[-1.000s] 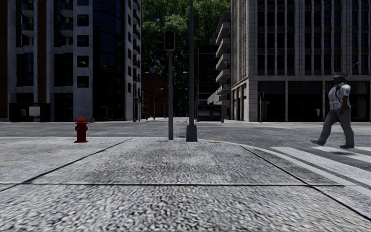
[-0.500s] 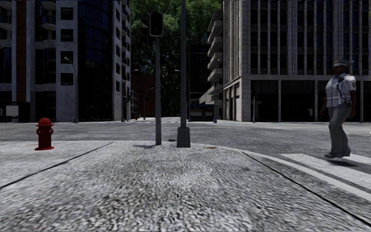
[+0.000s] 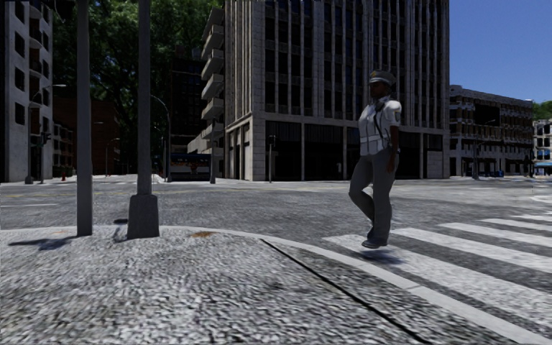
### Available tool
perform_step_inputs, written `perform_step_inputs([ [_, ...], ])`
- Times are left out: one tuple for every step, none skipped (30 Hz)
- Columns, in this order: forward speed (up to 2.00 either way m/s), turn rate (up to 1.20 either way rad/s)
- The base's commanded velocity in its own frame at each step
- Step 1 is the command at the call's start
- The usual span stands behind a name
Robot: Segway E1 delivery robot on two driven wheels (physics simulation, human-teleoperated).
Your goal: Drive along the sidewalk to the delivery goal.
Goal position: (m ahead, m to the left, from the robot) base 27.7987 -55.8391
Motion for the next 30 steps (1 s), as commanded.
perform_step_inputs([
  [2.00, -1.20],
  [2.00, -1.20],
  [2.00, -1.20],
  [2.00, -1.20],
  [2.00, -1.20],
  [2.00, -1.20],
  [2.00, -1.20],
  [2.00, -1.20],
  [2.00, -1.20],
  [2.00, -1.20],
  [2.00, -1.20],
  [2.00, -1.20],
  [2.00, -1.20],
  [2.00, -1.20],
  [2.00, -1.20],
  [2.00, -1.20],
  [2.00, -1.20],
  [2.00, -1.20],
  [2.00, -1.20],
  [2.00, -1.20],
  [2.00, -0.84],
  [2.00, 0.00],
  [2.00, 0.00],
  [2.00, 0.00],
  [2.00, 0.00],
  [2.00, 0.00],
  [2.00, 0.00],
  [2.00, 0.00],
  [2.00, 0.00],
  [2.00, 0.00],
])
